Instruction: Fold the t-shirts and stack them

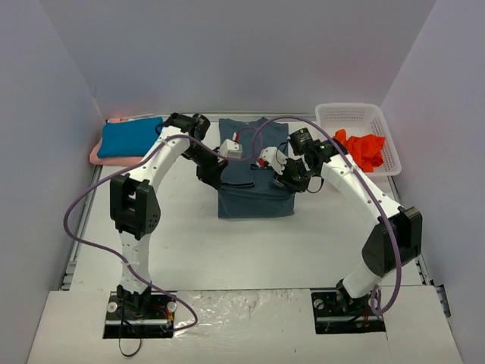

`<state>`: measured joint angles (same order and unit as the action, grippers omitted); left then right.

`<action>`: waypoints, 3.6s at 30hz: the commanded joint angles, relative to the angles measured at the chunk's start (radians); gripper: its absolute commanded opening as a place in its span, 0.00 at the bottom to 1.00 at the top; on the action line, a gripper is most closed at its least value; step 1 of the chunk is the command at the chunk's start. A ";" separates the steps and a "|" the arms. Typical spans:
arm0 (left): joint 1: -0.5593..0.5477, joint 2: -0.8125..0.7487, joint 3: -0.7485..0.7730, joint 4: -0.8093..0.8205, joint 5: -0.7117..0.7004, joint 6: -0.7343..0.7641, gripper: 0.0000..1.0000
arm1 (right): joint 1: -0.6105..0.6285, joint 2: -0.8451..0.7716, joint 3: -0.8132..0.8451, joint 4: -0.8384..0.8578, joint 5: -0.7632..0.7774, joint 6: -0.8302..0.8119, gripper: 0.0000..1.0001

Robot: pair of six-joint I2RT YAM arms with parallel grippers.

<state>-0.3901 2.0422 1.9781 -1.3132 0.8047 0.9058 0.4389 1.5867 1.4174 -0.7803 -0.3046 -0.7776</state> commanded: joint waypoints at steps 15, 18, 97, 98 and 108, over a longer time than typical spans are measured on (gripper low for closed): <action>0.028 0.150 0.310 -0.340 -0.068 -0.054 0.02 | -0.100 0.209 0.271 -0.014 -0.019 -0.063 0.00; 0.036 0.179 0.352 -0.340 -0.075 -0.061 0.02 | -0.114 0.245 0.307 -0.014 -0.024 -0.068 0.00; 0.184 0.023 0.064 0.112 -0.154 -0.314 0.02 | -0.197 0.447 0.422 0.147 -0.134 0.072 0.42; 0.194 0.007 0.024 0.114 -0.153 -0.314 0.02 | -0.192 0.449 0.428 0.145 -0.146 0.078 0.38; 0.321 -0.282 -0.221 0.268 -0.199 -0.396 0.18 | -0.054 0.574 0.543 0.142 -0.133 0.104 0.00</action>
<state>-0.0933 1.8694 1.7885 -1.1183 0.6170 0.5545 0.3370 2.1185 1.8935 -0.6281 -0.4133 -0.6914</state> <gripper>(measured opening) 0.171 0.001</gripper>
